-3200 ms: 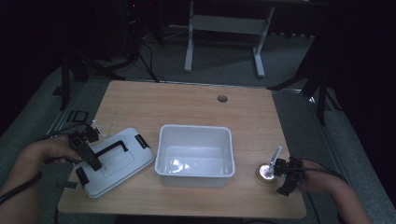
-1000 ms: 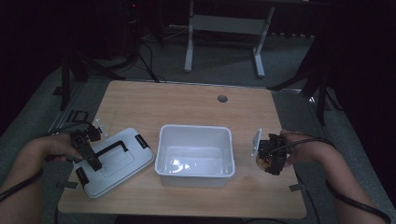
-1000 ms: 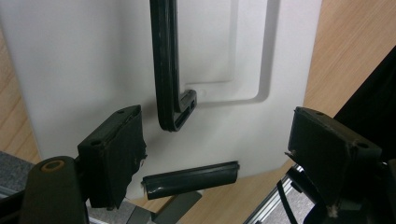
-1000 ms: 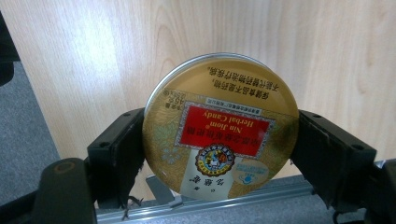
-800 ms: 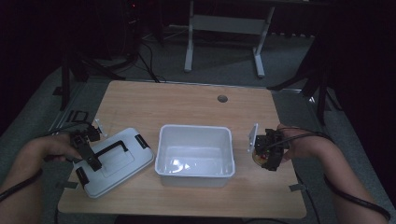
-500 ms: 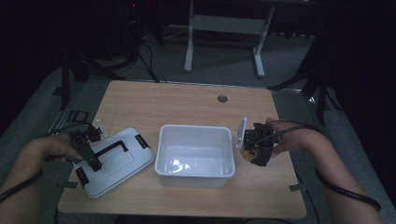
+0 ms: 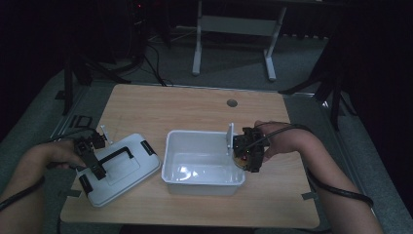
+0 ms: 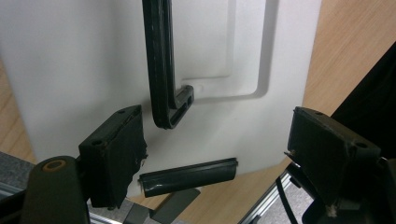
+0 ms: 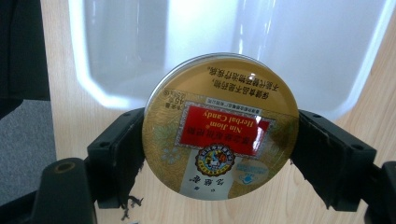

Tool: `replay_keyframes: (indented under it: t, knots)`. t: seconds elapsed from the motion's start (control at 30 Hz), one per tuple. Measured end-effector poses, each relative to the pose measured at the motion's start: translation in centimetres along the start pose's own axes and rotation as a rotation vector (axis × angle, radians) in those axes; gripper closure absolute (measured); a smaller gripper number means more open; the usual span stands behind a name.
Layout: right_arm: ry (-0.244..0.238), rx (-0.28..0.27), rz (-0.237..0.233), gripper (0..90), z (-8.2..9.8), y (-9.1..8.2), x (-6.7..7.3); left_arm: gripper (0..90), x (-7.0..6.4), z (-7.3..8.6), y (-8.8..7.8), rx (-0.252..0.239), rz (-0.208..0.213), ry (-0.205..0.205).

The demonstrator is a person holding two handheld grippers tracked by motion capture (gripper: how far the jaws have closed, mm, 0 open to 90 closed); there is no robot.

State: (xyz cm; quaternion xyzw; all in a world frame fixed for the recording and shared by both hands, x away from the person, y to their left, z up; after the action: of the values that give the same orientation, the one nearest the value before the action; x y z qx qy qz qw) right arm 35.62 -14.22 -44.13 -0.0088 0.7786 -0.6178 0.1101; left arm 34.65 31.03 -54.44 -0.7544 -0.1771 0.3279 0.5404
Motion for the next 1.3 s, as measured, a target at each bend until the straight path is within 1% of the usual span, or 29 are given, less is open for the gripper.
replay_keyframes:
  t: [0.03, 0.07, 0.1, 0.13, 0.17, 0.2, 0.27, 0.4, 0.43, 0.53, 0.67, 0.77, 0.8, 0.83, 0.9, 1.0, 1.2, 1.3]
  knots:
    - [0.000, 0.000, 0.000, 20.9, 0.0, 0.0, 0.0, 18.3, 0.0, 0.0, 0.0, 0.000, 0.000, 0.000]
    - [-0.021, -0.002, -0.002, 20.9, -0.5, 0.3, -0.2, 18.3, 0.0, 0.0, 0.0, 0.001, 0.002, 0.002]
    - [-0.021, -0.002, -0.002, 20.9, -0.5, 0.3, -0.2, 18.3, 0.0, 0.0, 0.0, 0.001, 0.002, 0.002]
    - [-0.033, -0.011, -0.008, 20.9, -1.1, 0.6, -0.2, 18.3, 0.0, -0.1, 0.1, 0.000, 0.003, 0.001]
    - [-0.033, -0.011, -0.008, 20.9, -1.1, 0.6, -0.2, 18.3, -0.1, -0.1, 0.1, 0.000, 0.004, 0.002]
    - [-0.041, -0.015, -0.016, 20.9, -1.5, 1.0, -0.3, 18.3, -0.1, -0.1, 0.1, -0.001, 0.005, 0.001]
    - [-0.053, -0.015, -0.021, 20.9, -1.8, 1.4, -0.3, 18.3, -0.1, -0.1, 0.1, 0.001, 0.003, 0.001]
    - [-0.057, -0.017, -0.032, 20.9, -2.2, 2.2, -0.5, 18.3, -0.1, -0.1, 0.1, 0.003, 0.001, 0.002]
    - [-0.061, -0.031, -0.033, 20.9, -2.6, 2.4, -0.7, 18.3, -0.1, -0.1, 0.1, 0.006, -0.001, 0.001]
    - [-0.066, -0.041, -0.031, 20.9, -3.1, 2.7, -0.8, 18.3, 0.0, -0.1, 0.1, 0.006, 0.000, 0.002]
    - [-0.075, -0.034, -0.041, 20.9, -3.6, 3.1, -0.9, 18.3, 0.0, 0.1, 0.1, 0.011, 0.002, 0.001]
    - [-0.078, -0.030, -0.039, 21.0, -3.7, 3.3, -1.0, 18.3, 0.1, 0.1, 0.1, 0.011, -0.001, -0.003]
    - [-0.072, -0.028, -0.046, 20.9, -3.7, 3.5, -1.0, 18.3, 0.0, 0.1, 0.1, 0.012, 0.002, -0.002]
    - [-0.074, -0.019, -0.055, 20.9, -3.7, 4.1, -1.0, 18.3, 0.0, 0.1, 0.1, 0.012, 0.000, -0.001]
    - [-0.073, -0.018, -0.070, 20.9, -3.7, 4.8, -0.8, 18.3, 0.1, 0.2, 0.1, 0.012, 0.000, -0.001]
    - [-0.069, -0.005, -0.081, 20.9, -3.6, 5.8, -0.7, 18.3, 0.1, 0.2, 0.1, 0.014, -0.001, -0.003]
    - [-0.063, -0.004, -0.114, 20.9, -3.3, 7.7, -0.6, 18.4, 0.2, 0.5, 0.3, 0.023, 0.000, -0.007]
    - [-0.049, 0.004, -0.121, 20.9, -3.0, 8.5, -0.7, 18.5, 0.2, 0.5, 0.4, 0.026, 0.001, -0.005]
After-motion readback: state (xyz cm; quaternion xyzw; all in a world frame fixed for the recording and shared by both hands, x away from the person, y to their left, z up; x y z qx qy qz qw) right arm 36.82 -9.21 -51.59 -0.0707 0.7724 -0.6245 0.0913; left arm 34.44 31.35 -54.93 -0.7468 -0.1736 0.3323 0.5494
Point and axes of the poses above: each handheld gripper's, and its own axes: y roughly forward along the jaws, z roughly out of its underside, x roughly to its left, the point moved 7 cm from there along y, roughly forward along the jaws, and after that the axes turned 14 degrees about -x, right-handed, at the moved point
